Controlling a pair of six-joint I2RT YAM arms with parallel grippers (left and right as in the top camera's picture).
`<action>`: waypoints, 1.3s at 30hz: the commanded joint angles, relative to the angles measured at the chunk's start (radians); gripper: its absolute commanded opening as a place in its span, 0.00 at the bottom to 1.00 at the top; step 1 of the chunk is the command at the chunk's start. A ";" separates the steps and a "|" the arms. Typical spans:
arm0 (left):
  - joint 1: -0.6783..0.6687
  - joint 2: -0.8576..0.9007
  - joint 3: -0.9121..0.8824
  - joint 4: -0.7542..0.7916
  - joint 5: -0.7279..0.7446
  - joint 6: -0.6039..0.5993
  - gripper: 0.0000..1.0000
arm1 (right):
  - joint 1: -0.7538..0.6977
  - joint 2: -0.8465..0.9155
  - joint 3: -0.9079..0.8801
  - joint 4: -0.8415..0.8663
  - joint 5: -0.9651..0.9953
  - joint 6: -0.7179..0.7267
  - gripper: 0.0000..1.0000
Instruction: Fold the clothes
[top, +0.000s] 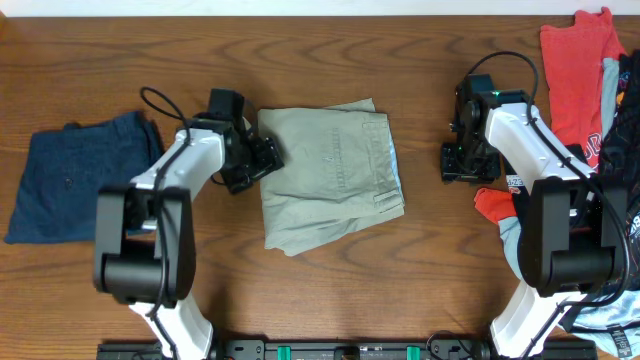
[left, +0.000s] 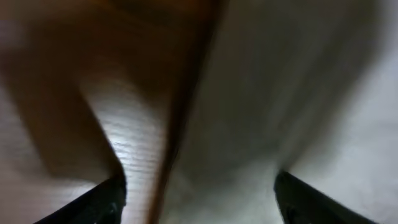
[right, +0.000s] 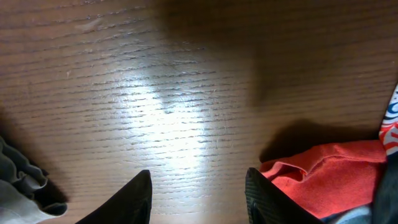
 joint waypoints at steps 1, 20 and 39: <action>-0.013 0.051 -0.009 0.040 0.160 0.066 0.71 | 0.008 -0.018 0.014 -0.002 -0.004 0.002 0.47; 0.277 -0.179 0.229 -0.090 -0.057 0.159 0.06 | 0.008 -0.018 0.014 -0.013 -0.004 0.007 0.47; 0.824 -0.307 0.233 -0.336 -0.010 0.006 1.00 | 0.008 -0.018 0.014 0.002 -0.004 0.007 0.48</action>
